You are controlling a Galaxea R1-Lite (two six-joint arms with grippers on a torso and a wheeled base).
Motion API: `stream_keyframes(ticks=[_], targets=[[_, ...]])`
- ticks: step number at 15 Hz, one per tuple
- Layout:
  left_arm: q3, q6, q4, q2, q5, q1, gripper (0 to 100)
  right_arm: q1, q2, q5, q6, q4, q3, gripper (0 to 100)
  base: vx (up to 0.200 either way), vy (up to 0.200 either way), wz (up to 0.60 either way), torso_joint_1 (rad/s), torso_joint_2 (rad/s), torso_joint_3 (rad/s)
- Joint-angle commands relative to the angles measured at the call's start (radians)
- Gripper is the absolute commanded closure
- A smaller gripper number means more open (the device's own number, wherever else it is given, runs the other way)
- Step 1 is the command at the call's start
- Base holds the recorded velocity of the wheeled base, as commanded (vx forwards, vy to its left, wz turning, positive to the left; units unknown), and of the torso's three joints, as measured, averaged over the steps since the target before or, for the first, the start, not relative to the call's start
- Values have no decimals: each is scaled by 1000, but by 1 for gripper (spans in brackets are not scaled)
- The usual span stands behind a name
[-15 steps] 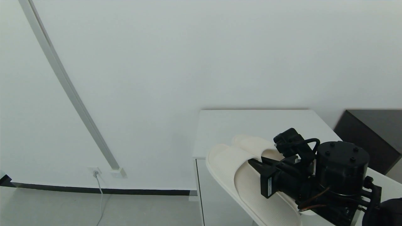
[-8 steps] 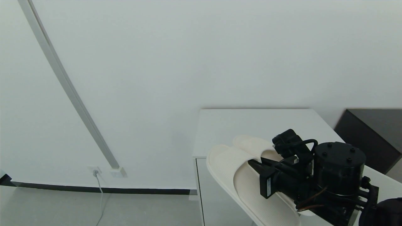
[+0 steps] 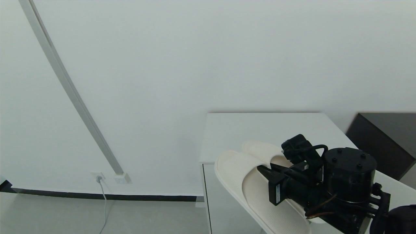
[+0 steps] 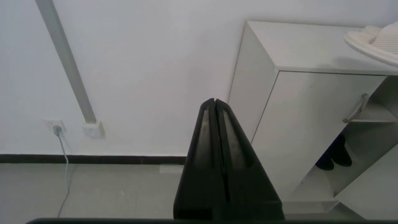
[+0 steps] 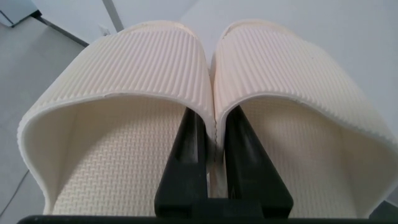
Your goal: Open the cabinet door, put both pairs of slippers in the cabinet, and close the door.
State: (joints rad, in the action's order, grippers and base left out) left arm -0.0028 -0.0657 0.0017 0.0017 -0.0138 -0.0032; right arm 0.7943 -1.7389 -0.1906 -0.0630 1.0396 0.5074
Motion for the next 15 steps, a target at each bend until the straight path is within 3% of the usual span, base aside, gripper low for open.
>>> stream_keyframes(ticks=[1,2,15], targets=[[0,0,0,0,0,0,100,0,-4,0,0,0,0,100,0,0,0,0,0,0],[0,0,0,0,0,0,100,0,-4,0,0,0,0,100,0,0,0,0,0,0],[0,1,0,0,0,0,100,0,-4,0,0,0,0,100,0,-200,0,4,2,4]])
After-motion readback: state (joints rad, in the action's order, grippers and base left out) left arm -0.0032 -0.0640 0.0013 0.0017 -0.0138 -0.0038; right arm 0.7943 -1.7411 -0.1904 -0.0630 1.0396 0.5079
